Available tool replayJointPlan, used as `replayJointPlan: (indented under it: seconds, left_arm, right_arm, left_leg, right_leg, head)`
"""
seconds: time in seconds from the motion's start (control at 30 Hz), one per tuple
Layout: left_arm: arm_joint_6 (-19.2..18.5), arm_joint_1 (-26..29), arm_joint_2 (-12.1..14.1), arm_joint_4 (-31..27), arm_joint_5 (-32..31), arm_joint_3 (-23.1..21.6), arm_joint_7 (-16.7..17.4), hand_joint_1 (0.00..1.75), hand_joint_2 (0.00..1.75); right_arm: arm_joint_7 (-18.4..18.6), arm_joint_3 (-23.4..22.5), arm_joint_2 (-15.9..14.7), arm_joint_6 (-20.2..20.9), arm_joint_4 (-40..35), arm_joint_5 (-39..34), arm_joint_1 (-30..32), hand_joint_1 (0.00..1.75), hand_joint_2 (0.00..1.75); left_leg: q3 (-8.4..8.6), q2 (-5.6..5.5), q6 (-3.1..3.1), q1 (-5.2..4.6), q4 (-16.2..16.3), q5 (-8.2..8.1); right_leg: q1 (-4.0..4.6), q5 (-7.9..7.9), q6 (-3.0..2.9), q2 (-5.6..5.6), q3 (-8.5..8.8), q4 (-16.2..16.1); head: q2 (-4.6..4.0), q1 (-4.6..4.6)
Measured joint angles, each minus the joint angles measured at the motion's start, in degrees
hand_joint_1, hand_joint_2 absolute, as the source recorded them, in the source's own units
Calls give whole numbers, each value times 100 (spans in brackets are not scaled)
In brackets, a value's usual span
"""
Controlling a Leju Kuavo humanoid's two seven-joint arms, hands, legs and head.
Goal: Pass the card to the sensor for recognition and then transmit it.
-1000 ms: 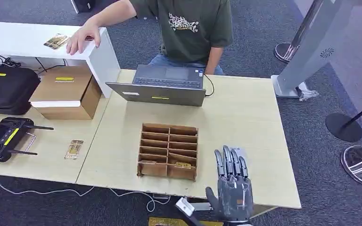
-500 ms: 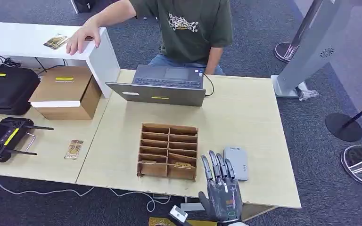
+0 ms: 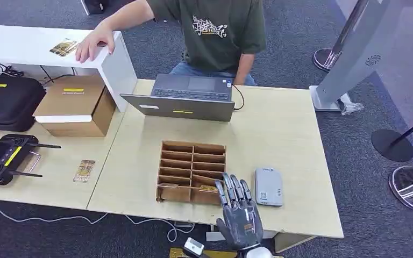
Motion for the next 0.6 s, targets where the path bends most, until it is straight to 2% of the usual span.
replayJointPlan:
  seconds: [0.6]
  left_arm:
    - [-13, -47, 2, 0, -26, 63, -22, 0, 0]
  right_arm:
    - [-195, 389, 472, 256, 446, 2, -858, 0, 175]
  left_leg:
    - [5, 0, 0, 1, 0, 1]
  right_leg:
    - [1, 0, -1, 0, 5, 2]
  head:
    - [0, 0]
